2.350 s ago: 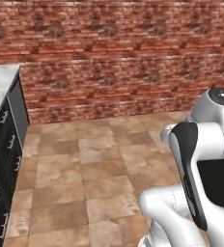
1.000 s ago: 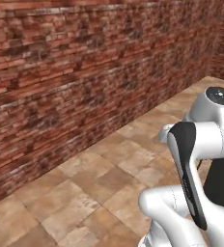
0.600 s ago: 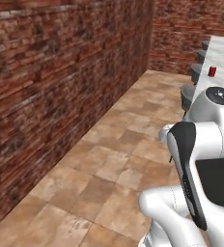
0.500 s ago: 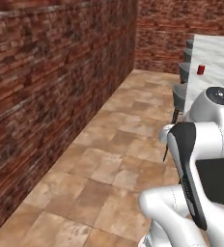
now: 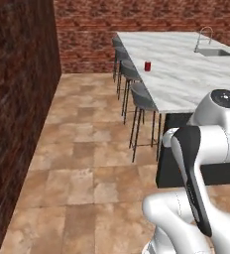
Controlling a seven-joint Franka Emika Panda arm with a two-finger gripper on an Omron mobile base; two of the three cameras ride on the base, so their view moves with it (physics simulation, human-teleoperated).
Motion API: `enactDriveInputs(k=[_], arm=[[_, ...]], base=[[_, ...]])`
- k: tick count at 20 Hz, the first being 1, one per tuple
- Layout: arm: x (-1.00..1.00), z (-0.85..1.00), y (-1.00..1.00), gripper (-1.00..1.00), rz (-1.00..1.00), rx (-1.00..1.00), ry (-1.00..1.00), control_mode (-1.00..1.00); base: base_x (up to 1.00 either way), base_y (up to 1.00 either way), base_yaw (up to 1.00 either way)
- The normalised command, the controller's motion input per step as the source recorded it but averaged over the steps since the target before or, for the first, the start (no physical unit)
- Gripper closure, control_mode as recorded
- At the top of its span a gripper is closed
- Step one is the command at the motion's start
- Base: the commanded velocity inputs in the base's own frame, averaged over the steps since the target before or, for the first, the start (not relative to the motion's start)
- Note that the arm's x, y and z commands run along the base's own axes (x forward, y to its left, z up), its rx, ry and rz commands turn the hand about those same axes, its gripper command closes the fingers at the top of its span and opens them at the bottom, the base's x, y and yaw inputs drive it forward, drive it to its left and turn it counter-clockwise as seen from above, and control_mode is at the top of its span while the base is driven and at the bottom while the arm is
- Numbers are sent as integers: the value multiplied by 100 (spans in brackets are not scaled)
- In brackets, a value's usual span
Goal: Four empty soda cans are scattered around the kitchen. Gather all the cans and cluster them next to the stove for recycling.
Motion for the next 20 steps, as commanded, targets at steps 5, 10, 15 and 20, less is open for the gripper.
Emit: enactDriveInputs(k=[5,10,15,20], arm=[[0,0,0,-100,0,0,0,100],[0,0,0,-100,0,0,0,100],[0,0,0,-100,0,0,0,100],[0,0,0,-100,0,0,0,100]], base=[[44,79,-71],[64,83,-66],[83,97,-48],[79,82,-36]])
